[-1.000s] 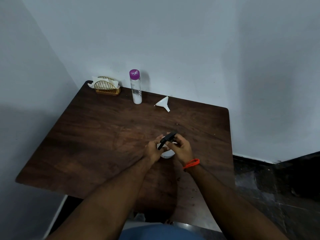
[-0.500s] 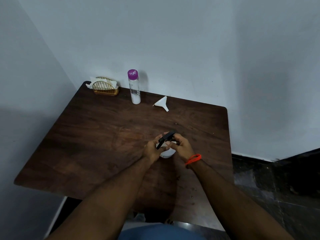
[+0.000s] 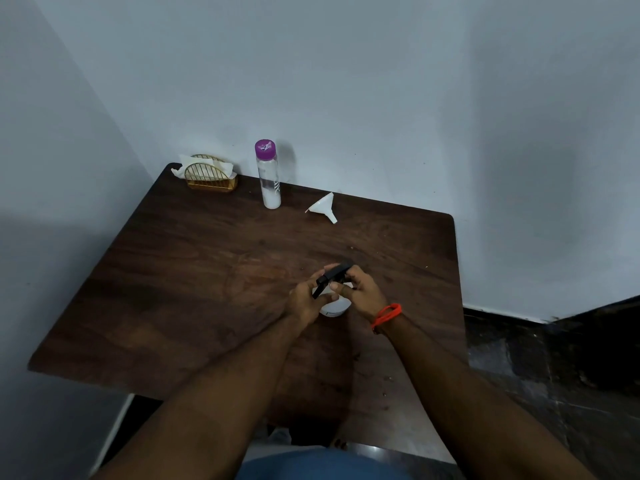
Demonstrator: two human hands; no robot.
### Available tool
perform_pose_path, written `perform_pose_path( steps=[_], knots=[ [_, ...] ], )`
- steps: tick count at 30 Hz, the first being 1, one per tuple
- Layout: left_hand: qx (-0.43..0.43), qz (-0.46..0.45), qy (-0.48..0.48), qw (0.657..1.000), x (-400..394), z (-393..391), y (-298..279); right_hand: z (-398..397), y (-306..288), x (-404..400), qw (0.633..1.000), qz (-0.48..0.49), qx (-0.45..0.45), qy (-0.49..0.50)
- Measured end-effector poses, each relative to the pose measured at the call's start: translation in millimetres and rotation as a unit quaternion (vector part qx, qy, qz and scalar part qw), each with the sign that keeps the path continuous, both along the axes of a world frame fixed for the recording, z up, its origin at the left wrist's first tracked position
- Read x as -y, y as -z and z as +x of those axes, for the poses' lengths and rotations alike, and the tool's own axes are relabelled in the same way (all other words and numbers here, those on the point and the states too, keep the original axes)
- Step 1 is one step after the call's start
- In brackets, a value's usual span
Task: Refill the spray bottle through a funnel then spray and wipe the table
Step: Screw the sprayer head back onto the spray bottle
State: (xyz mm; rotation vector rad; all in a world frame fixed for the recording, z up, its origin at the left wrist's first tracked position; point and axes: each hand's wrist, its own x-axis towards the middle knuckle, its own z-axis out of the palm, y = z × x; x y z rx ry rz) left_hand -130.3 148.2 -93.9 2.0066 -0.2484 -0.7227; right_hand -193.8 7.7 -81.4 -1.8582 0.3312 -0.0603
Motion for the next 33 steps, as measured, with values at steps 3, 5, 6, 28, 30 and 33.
perform_pose_path(
  steps=[3, 5, 6, 28, 30, 33],
  knots=[
    [0.000, 0.009, -0.002, 1.000, -1, 0, 3, 1, 2, -1, 0.999, -0.024, 0.010, 0.029],
    [0.001, 0.017, -0.002, 1.000, -1, 0, 4, 1, 4, -2, 0.998, -0.033, 0.009, 0.055],
    [0.003, 0.019, -0.001, 1.000, -2, 1, 5, 2, 4, -2, 0.997, -0.033, 0.004, 0.064],
    [0.048, 0.018, 0.001, 0.999, -2, -1, 12, -5, 9, -22, 0.990, -0.027, 0.020, 0.137],
    [0.063, 0.030, 0.016, 0.997, -4, -2, 14, -6, 10, -27, 0.987, -0.022, 0.015, 0.159],
    [0.067, 0.040, 0.030, 0.997, -5, -3, 14, -8, 10, -30, 0.987, 0.048, 0.008, 0.152]
  ],
)
